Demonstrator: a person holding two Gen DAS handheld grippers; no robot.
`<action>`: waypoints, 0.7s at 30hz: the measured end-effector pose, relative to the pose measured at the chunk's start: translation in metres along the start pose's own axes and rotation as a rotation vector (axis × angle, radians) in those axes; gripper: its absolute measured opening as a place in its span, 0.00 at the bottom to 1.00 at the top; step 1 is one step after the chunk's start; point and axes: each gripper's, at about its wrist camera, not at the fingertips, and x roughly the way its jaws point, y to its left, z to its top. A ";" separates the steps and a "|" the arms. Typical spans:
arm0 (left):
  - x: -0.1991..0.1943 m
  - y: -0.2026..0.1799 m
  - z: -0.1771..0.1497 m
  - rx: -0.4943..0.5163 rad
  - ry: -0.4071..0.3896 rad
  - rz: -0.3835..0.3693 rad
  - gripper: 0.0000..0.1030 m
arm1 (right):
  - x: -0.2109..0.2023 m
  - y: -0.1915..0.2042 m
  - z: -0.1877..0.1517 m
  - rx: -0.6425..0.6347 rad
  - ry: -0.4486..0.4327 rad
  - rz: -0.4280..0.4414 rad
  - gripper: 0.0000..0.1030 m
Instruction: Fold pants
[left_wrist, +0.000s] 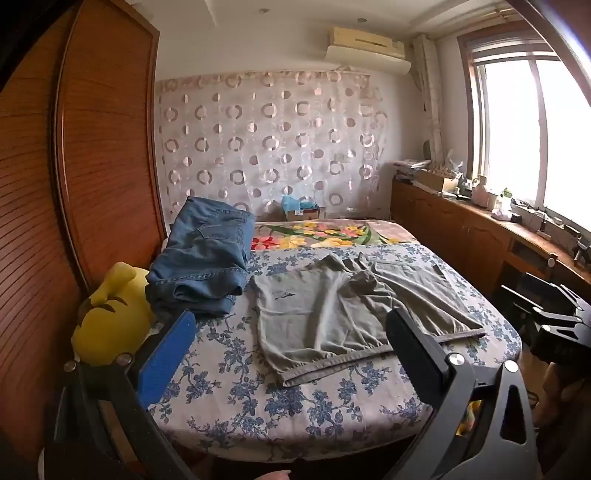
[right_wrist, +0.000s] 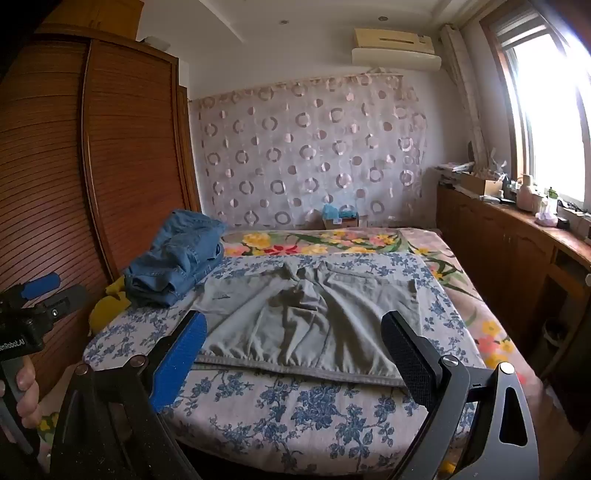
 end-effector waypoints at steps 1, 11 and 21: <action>0.000 -0.001 0.000 0.004 0.001 0.001 1.00 | 0.000 0.000 0.000 -0.010 0.013 -0.004 0.93; -0.002 0.000 0.000 -0.012 0.005 -0.007 1.00 | -0.001 0.000 0.000 -0.003 0.004 -0.005 0.93; -0.001 -0.003 -0.004 -0.014 0.006 -0.009 1.00 | -0.001 0.000 -0.001 -0.004 0.002 -0.005 0.93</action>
